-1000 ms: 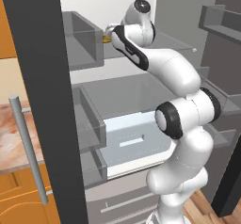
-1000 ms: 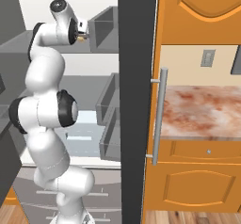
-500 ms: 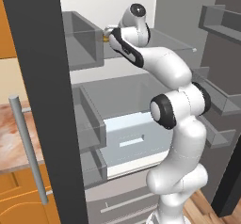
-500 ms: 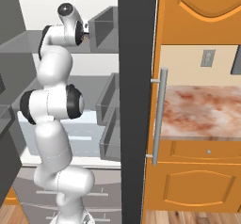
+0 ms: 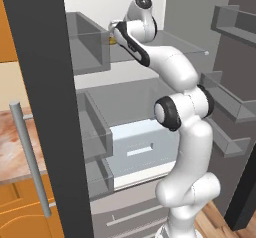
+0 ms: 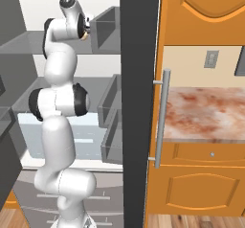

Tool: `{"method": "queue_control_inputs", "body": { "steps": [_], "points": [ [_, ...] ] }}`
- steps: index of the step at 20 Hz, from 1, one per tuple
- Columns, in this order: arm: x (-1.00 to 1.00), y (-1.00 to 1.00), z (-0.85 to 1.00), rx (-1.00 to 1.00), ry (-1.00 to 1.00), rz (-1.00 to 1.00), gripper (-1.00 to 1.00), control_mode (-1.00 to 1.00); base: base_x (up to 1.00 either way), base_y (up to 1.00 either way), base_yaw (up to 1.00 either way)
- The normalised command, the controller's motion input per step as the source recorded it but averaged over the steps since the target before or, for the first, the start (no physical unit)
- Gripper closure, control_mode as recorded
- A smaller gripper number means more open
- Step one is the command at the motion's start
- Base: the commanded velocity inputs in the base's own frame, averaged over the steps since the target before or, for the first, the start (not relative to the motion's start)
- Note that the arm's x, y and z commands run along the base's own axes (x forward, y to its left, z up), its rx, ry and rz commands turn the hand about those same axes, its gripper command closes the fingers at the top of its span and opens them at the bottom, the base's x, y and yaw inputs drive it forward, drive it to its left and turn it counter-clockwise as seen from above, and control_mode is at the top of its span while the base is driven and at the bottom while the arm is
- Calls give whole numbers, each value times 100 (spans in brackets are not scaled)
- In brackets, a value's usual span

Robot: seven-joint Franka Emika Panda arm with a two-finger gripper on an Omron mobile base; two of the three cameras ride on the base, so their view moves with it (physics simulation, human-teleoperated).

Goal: Pick the egg and butter from the fridge and place them by the bowl for mixing.

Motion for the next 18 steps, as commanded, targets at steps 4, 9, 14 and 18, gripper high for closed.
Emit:
{"method": "queue_control_inputs", "body": {
  "steps": [4, 9, 14, 18],
  "points": [
    [0, 0, 0, 0, 0, 0, 100, -100, 0, 0, 0],
    [0, 0, 0, 0, -3, 0, 100, -100, 0, 0, 0],
    [0, 0, -1, 0, 0, 0, -100, -100, 0, 0, 0],
    [0, 0, -5, 0, 1, 0, -100, -100, 0, 0, 0]
  ]
}}
